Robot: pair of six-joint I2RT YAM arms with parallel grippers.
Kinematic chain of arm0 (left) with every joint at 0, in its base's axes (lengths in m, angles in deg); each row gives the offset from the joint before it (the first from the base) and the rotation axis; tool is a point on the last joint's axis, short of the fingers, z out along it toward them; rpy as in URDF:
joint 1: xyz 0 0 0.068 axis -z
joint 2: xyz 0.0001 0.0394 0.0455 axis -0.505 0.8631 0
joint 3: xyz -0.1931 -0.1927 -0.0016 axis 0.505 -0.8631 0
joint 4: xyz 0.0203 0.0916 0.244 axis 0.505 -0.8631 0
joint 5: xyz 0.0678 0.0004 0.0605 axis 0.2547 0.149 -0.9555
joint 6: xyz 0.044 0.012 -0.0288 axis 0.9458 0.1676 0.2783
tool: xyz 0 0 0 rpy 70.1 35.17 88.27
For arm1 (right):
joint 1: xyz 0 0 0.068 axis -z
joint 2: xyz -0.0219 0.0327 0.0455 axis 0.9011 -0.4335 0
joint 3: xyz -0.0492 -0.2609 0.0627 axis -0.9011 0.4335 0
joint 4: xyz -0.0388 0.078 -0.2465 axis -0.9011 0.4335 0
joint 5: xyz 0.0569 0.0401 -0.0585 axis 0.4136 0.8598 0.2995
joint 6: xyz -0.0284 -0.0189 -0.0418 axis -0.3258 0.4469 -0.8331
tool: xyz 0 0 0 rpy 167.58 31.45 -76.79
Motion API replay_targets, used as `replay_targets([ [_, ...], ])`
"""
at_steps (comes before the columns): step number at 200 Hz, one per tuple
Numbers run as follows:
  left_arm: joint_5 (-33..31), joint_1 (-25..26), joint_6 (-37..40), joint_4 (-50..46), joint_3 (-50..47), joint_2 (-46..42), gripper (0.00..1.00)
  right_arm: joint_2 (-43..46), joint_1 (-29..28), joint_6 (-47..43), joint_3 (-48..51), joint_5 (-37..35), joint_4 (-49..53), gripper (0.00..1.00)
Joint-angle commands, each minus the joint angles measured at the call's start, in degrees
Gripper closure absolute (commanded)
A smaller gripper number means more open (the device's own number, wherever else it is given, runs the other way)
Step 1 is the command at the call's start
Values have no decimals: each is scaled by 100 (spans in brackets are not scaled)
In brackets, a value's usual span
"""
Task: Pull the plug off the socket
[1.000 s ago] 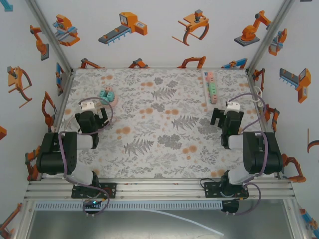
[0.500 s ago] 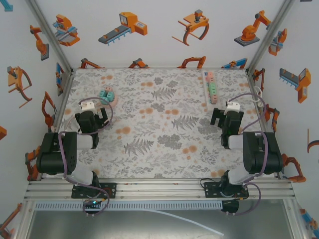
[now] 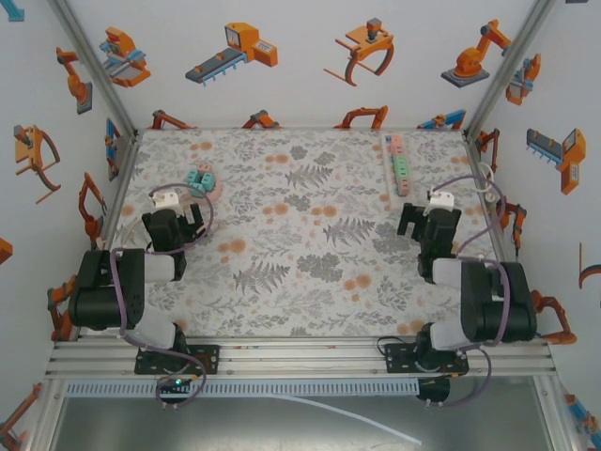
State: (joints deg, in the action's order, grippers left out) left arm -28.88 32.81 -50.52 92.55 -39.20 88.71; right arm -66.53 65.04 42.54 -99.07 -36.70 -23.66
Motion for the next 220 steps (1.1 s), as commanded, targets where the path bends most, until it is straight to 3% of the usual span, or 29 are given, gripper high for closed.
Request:
replay_targets([
  [1, 404, 108, 344, -243, 115, -343, 3, 1017, 41, 352, -263, -330, 1002, 1],
  [37, -1092, 708, 480, -919, 80, -1606, 3, 1841, 32, 981, -1248, 559, 2767, 2],
  [59, -1118, 963, 204, -1960, 563, -2598, 3, 1558, 32, 1254, -2126, 1046, 3779, 2],
  [92, 72, 1233, -453, -3016, 1606, -3138, 3, 110, 15, 1195, -4032, 1562, 5568, 2],
  [122, 1117, 1957, -171, -4105, 2602, -2994, 3, -1588, -19, 1017, -5898, 1671, 7004, 2],
  [172, 3141, 3188, 680, -5023, 3222, -3039, 3, -3336, -213, 415, -7430, 833, 7051, 2],
  [192, 3491, 3665, 981, -5192, 3246, -3070, 3, -3840, -384, 97, -7681, 436, 6869, 1],
  [220, 3441, 4238, 1432, -5459, 3241, -3014, 3, -4379, -478, -93, -7912, 55, 6806, 1],
])
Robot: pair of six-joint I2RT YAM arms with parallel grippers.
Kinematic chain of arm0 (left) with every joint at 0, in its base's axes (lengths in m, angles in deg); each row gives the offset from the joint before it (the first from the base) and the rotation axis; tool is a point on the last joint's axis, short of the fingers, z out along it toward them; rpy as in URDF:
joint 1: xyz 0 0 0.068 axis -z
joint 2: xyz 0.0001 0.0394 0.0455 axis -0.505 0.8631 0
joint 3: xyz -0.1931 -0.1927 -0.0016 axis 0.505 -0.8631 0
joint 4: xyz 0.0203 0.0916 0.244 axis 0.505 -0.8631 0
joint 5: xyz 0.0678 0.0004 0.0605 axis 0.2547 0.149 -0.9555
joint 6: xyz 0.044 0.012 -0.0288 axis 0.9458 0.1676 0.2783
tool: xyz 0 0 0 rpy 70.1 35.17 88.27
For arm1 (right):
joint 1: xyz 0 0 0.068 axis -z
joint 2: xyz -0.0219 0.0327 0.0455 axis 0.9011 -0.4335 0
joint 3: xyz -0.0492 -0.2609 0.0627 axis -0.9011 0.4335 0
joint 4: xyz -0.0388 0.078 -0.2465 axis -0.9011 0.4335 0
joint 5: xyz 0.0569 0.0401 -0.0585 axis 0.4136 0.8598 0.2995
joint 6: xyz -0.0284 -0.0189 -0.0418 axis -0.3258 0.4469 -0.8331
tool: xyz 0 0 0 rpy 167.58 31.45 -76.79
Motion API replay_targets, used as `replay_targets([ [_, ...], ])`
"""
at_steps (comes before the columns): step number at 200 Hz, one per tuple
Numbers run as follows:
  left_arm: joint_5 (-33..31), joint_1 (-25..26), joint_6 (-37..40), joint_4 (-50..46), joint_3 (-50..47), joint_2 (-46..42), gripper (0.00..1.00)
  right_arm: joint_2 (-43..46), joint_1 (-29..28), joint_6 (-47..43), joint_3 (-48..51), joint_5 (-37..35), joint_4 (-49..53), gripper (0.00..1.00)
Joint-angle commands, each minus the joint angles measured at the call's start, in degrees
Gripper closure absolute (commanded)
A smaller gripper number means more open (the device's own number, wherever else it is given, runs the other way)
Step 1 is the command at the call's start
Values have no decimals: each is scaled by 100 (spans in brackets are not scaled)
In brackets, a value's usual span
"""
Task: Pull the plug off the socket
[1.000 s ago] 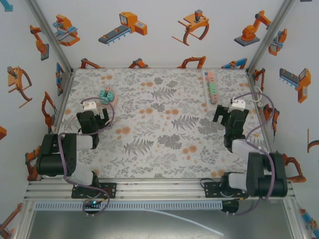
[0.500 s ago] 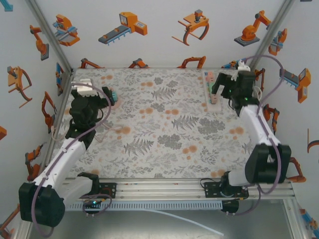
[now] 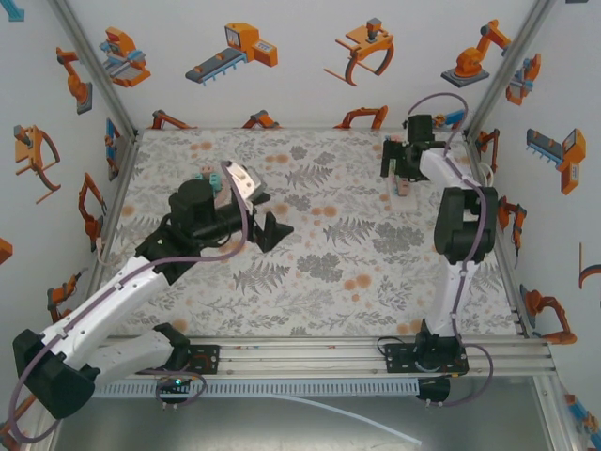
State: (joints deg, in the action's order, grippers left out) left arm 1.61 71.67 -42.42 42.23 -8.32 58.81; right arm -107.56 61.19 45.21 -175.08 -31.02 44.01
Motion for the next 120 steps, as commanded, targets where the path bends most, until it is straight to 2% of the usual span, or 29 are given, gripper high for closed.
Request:
replay_targets([
  [1, 382, 368, 639, -438, 150, -21, 3, -283, -93, -363, -318, -512, 41, 1],
  [28, -57, 687, 933, -580, 131, 68, 3, -588, -91, -435, -483, -342, 186, 1],
  [58, -470, 757, 964, -437, 104, 188, 3, -685, -97, -583, -463, -268, 333, 12],
  [87, -760, 761, 1033, -287, 80, 212, 3, -596, -109, -605, -296, -758, 333, 1],
  [120, -1191, 760, 1052, -167, -19, 212, 3, -536, -124, -639, -135, -1651, 225, 1],
])
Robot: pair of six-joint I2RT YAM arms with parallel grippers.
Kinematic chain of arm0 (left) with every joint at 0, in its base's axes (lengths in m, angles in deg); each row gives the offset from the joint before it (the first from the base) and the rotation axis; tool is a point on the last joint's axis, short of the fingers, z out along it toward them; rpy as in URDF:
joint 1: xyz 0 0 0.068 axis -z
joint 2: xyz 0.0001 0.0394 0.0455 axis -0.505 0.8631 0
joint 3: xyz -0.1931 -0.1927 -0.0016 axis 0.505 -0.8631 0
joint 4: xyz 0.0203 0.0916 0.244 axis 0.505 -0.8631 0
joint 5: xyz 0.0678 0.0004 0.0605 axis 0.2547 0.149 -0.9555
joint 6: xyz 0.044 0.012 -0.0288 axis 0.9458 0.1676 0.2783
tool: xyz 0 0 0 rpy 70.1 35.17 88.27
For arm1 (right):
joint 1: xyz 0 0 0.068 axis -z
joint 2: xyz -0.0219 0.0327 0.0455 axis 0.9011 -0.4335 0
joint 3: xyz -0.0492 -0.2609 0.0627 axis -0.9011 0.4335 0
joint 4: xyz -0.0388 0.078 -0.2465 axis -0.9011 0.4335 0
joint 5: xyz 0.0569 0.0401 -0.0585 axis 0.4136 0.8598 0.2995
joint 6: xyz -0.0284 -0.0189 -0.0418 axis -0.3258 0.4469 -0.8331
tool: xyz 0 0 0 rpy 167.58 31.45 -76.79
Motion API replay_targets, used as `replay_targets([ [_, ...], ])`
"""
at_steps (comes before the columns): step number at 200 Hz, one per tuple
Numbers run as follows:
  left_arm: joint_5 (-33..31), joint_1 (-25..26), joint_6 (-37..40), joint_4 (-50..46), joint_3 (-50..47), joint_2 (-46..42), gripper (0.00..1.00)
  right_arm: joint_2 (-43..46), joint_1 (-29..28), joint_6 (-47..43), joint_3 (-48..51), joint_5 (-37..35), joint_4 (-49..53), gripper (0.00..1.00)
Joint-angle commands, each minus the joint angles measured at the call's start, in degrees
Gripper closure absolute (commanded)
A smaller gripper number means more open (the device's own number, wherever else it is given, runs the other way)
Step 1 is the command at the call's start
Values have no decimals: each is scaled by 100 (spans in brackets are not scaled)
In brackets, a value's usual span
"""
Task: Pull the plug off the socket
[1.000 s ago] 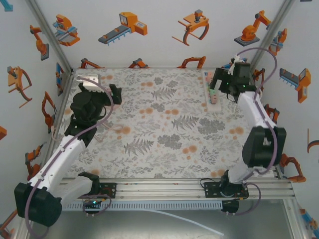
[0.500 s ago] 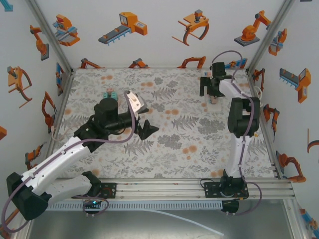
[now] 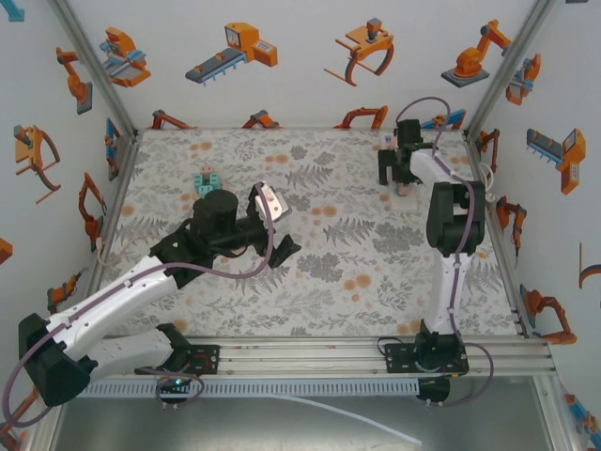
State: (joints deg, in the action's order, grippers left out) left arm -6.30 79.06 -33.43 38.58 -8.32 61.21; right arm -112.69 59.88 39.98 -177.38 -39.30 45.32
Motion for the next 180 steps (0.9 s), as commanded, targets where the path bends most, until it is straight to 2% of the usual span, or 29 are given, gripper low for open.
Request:
replay_targets([
  [1, -414, 22, 153, 203, -19, -25, 3, -31, 9, -125, 92, -832, 95, 1],
  [13, -467, 22, 167, 222, -57, -37, 3, -182, 4, -217, -26, -739, 221, 1],
  [45, -504, 18, 163, 318, -192, -58, 3, -591, 3, -292, -488, 153, 774, 2],
  [60, -527, 22, 99, 348, -230, -50, 3, -551, -5, -316, -473, 297, 750, 9],
  [79, -660, 14, -110, 434, -261, -57, 3, -379, -22, -452, -335, 513, 601, 24],
  [101, -932, -17, -410, 625, -269, -45, 3, 0, -116, -825, 116, 756, 189, 37],
  [119, -1074, -88, -625, 895, -343, -61, 3, 443, -241, -1232, 704, 986, -334, 43],
  [140, -1181, -330, -1062, 1046, -364, -61, 3, 1019, -451, -1852, 1453, 1431, -942, 45],
  [180, -1670, -1193, -2828, 424, -108, 120, 3, 1911, -1199, -3346, 2628, 1982, -1221, 45],
])
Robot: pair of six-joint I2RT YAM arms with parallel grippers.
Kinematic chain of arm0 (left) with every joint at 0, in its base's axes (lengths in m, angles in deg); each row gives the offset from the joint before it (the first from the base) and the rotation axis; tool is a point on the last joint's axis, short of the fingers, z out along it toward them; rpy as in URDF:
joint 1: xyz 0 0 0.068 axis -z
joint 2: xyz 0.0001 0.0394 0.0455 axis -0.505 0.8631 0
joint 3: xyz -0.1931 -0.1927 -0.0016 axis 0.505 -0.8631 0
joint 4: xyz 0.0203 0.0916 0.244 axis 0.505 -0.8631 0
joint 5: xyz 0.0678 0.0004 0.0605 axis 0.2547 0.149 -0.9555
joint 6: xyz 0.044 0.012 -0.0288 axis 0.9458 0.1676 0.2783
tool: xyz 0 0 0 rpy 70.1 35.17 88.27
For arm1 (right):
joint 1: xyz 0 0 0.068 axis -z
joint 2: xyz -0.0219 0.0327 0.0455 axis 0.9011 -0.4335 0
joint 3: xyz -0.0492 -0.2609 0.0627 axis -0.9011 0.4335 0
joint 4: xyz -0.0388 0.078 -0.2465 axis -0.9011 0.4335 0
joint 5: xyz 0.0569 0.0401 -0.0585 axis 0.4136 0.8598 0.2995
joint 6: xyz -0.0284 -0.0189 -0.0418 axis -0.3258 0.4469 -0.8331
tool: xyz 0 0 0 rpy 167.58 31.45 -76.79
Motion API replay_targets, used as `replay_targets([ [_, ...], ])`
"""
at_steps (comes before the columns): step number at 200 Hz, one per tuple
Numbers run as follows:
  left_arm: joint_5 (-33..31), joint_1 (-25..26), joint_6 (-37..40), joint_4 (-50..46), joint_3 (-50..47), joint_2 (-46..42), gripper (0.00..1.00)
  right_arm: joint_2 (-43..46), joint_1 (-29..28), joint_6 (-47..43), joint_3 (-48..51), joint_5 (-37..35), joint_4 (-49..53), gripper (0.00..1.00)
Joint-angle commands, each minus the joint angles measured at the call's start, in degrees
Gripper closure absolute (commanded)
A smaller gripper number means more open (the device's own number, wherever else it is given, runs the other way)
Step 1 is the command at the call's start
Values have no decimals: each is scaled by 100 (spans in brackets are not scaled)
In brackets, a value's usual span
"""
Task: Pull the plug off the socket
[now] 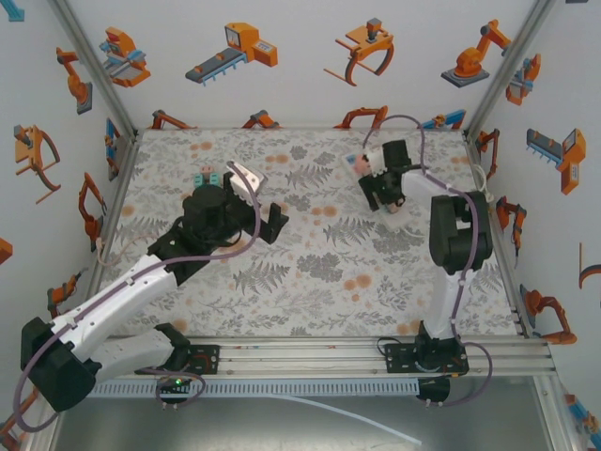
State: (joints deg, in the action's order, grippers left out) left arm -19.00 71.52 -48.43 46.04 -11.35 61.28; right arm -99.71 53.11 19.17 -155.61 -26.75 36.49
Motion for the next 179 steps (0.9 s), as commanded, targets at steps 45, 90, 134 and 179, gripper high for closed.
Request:
replay_targets([
  [45, -124, -1362, -3010, -1263, 497, 625, 3, 1374, -1354, -2299, 1603, 1310, -692, 45],
  [90, -246, -1614, -3666, -1635, 522, 1008, 3, 1760, -1886, -2619, 2327, 2180, -1289, 46],
  [134, -334, -1614, -3799, -1808, 340, 1105, 3, 1546, -2266, -2849, 2255, 2027, -1377, 47],
  [179, -609, -1622, -3942, -2017, 343, 1253, 3, 1595, -2428, -3141, 2166, 2166, -1254, 42],
])
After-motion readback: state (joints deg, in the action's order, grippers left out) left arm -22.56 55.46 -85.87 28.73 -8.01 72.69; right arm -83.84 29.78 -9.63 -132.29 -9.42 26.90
